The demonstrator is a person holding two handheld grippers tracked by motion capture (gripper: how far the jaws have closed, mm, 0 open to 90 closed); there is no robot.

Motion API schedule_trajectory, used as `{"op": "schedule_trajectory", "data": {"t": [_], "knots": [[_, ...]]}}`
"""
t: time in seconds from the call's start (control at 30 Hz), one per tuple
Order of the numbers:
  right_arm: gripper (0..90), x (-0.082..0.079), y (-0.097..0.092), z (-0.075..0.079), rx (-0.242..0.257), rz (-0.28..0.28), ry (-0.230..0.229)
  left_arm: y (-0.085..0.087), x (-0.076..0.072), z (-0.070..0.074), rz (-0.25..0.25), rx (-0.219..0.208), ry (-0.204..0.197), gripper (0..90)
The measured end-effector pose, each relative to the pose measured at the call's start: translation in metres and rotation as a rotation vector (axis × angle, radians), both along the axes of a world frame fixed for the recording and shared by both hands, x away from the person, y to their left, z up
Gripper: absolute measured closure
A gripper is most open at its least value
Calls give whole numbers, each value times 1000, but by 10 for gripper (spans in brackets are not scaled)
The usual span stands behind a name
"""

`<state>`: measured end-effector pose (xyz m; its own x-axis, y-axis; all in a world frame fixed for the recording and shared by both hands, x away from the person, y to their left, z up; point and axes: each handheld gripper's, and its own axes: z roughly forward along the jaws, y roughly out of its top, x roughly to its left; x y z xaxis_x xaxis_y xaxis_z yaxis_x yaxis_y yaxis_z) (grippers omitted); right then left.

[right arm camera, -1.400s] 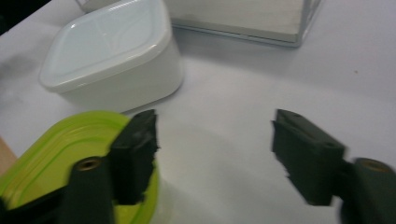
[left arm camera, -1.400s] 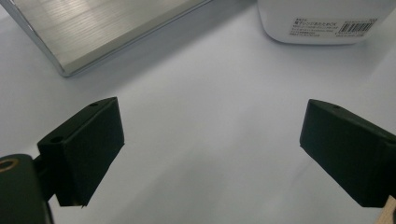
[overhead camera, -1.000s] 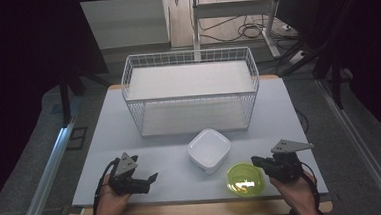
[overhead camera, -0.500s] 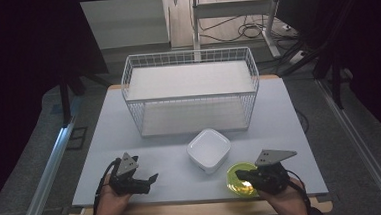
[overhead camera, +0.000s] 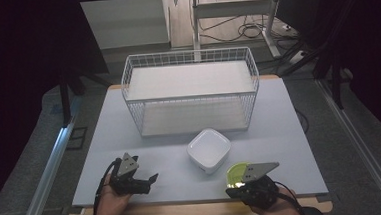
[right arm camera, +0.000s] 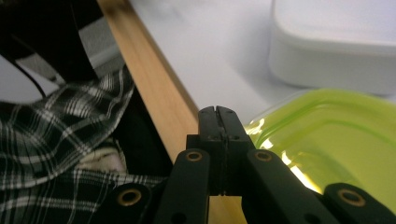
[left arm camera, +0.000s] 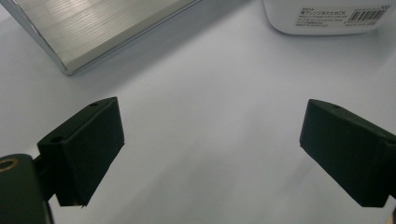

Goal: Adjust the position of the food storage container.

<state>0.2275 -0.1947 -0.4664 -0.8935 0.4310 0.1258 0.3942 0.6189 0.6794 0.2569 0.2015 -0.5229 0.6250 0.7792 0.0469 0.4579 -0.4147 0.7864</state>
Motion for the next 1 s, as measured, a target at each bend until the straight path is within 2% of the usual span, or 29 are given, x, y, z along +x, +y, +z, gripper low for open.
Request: {"op": "schedule_trajectory", "data": {"t": [0.13,0.4,0.6,0.67,0.77,1.0], "knots": [[899,1,-2,-4,-29,-5,6,0,0,0,-2,2,1,59],[899,7,-7,-6,-30,-27,8,-2,0,-1,-6,9,-2,58],[899,16,-18,-7,-20,-69,8,-3,0,0,-10,17,-1,58],[899,20,-23,-7,6,-81,19,-4,1,-1,-10,15,-1,58],[899,24,-26,-7,17,-90,26,-5,1,-1,-12,18,0,58],[899,31,-30,-11,2,-123,35,-5,1,-2,-19,28,3,58]]}}
